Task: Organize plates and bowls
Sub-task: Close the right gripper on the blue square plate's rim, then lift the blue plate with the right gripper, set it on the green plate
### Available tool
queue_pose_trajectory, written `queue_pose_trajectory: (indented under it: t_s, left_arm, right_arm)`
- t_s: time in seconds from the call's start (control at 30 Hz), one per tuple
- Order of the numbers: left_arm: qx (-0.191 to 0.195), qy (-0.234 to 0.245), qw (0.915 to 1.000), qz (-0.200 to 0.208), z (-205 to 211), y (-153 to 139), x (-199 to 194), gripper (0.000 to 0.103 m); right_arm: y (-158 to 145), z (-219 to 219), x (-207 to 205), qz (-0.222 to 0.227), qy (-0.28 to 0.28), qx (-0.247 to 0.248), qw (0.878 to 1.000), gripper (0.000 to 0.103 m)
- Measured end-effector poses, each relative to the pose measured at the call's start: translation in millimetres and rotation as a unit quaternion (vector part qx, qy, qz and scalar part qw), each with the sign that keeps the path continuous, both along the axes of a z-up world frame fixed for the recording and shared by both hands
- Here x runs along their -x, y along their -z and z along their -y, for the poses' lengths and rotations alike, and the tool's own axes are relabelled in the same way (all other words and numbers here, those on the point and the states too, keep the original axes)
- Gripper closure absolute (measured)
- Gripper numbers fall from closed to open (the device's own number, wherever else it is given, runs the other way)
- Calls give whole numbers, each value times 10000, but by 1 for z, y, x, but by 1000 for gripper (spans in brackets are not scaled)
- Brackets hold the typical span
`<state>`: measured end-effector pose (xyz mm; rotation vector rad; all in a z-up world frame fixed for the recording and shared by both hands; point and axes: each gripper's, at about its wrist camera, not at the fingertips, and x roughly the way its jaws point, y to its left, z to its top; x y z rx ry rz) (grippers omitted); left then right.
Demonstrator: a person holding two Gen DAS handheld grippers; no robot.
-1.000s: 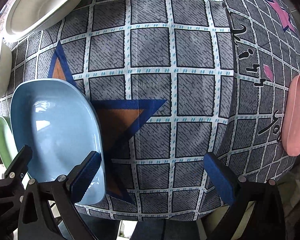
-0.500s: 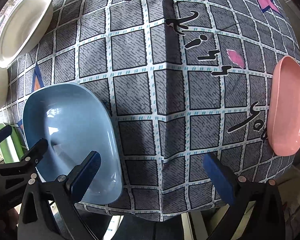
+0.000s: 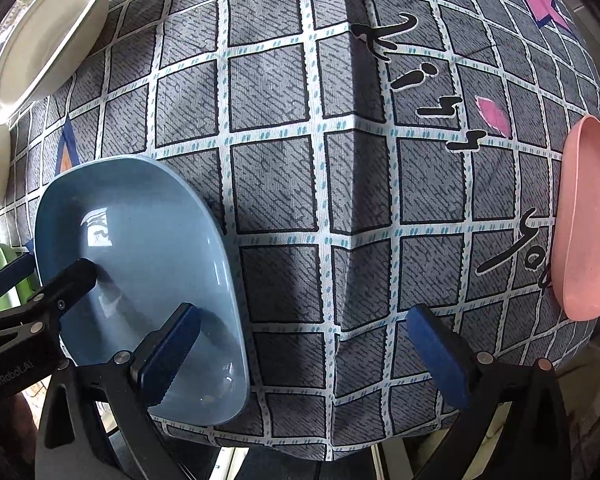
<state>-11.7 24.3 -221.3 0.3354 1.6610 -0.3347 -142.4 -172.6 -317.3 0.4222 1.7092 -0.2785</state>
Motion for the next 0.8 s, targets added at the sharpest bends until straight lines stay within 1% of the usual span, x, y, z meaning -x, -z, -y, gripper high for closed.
queue_pose_trajectory:
  t_s: [0.03,0.1,0.13,0.17,0.23,0.27,0.3,0.33,0.37,0.4,0.43,0.47,0.53,0.6,0.67,0.7,0.8]
  left_arm:
    - [-22,-25,10000,-67,2,0,-2,0]
    - [-74,-46,9998,-150,7,5,-3,2]
    - [-11,11,9997,-227,17,3,-1,7]
    - [13,102,9997,-219,22,-1,2,10]
    - [69,377,9991,-159,33,-7,10,24]
    - [102,520,9985,-159,38,-9,13,27]
    - [105,649,9977,-181,42,-9,16,32]
    - [100,739,9971,-178,44,-10,18,37]
    - [114,839,9963,-166,46,-11,19,40]
    - [128,923,9955,-146,47,-13,21,47]
    - [93,995,9949,-127,50,-13,22,48]
    - [110,994,9949,-130,48,-13,21,49]
    - [122,926,9955,-147,38,-14,18,59]
    - [132,820,9963,-221,30,-15,17,63]
    - [124,854,9961,-159,21,-17,16,63]
    - [124,916,9957,-104,19,-32,23,63]
    - [25,1042,9945,81,8,-43,22,63]
  right_arm:
    - [-10,7,9,-39,-4,-37,10000,0]
    - [-12,12,10,20,89,-37,10000,2]
    - [-16,15,7,75,107,-10,9999,9]
    - [-26,17,2,124,46,27,9999,14]
    - [-32,7,1,223,-227,68,9995,38]
    - [-32,1,2,236,-367,117,9990,42]
    - [-31,-2,3,291,-458,93,9985,55]
    - [-28,-6,6,341,-493,49,9982,71]
    - [-27,-8,6,358,-469,-108,9982,79]
    - [-27,-9,3,310,-399,-296,9983,84]
    - [-27,-10,2,306,-326,-436,9980,84]
    - [-23,-12,4,285,-302,-466,9980,84]
    - [-19,-16,5,236,-336,-462,9981,84]
    - [-19,-17,8,185,-297,-561,9978,84]
    - [-20,-21,13,194,-294,-630,9974,84]
    - [-25,-23,15,207,-323,-646,9972,84]
    - [-32,-33,9,237,-435,-631,9968,84]
